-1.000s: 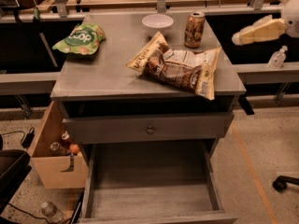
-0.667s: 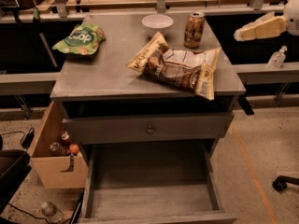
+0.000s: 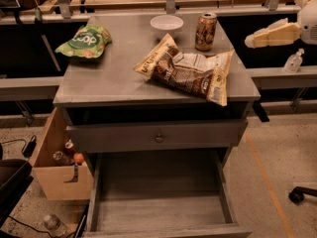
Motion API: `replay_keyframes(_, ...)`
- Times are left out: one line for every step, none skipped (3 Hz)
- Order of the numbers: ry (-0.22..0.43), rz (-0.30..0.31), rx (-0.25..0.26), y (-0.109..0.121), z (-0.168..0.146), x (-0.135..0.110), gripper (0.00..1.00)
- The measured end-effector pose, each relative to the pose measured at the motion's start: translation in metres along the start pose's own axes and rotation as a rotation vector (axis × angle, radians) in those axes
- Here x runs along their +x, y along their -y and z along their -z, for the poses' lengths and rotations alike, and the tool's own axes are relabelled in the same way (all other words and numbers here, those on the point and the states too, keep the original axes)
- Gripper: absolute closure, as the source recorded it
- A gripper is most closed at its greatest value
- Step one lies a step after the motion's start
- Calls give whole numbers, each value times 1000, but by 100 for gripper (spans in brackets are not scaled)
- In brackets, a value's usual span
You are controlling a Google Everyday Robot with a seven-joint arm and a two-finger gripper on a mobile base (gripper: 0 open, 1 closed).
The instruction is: Move orange can near green rice chip bag
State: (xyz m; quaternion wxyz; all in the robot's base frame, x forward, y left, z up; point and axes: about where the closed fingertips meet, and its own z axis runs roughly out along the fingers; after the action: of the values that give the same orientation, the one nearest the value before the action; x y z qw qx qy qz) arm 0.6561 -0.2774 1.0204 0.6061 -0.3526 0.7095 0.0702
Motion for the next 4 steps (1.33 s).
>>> replay_keyframes(77, -84, -49, -2, -42, 2, 0)
replay_keyframes(149, -187, -95, 12, -97, 19, 0)
replay_keyframes(180, -243, -110, 20, -126, 29, 0)
replay_keyframes(190, -275, -113, 25, -149, 38, 0)
